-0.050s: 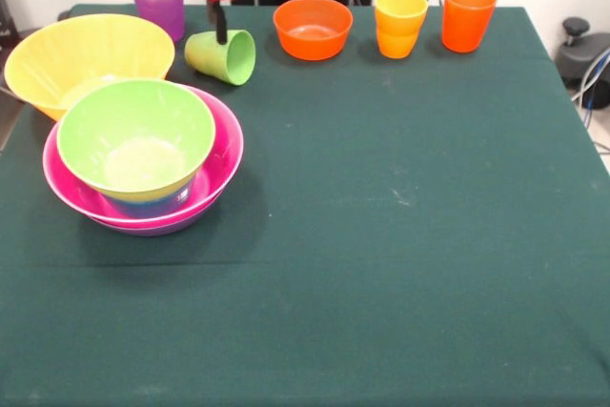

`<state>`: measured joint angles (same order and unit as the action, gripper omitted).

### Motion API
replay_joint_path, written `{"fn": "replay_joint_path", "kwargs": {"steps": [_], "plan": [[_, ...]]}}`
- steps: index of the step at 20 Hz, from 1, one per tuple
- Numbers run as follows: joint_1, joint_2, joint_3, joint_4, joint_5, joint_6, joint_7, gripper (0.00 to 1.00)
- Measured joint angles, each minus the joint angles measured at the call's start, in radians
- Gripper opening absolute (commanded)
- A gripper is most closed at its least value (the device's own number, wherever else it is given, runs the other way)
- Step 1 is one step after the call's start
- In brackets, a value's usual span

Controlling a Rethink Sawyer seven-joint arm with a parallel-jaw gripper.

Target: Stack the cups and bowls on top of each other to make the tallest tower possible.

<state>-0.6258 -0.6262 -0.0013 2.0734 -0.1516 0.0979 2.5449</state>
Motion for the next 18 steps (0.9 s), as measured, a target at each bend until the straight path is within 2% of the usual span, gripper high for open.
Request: {"fn": "replay_joint_path", "kwargs": {"steps": [4, 18], "plan": [[0.017, 0.006, -0.009, -0.007, 0.000, 0.000, 0.000, 1.00], [0.134, 0.052, -0.094, -0.081, 0.000, 0.018, 0.000, 1.00]]}}
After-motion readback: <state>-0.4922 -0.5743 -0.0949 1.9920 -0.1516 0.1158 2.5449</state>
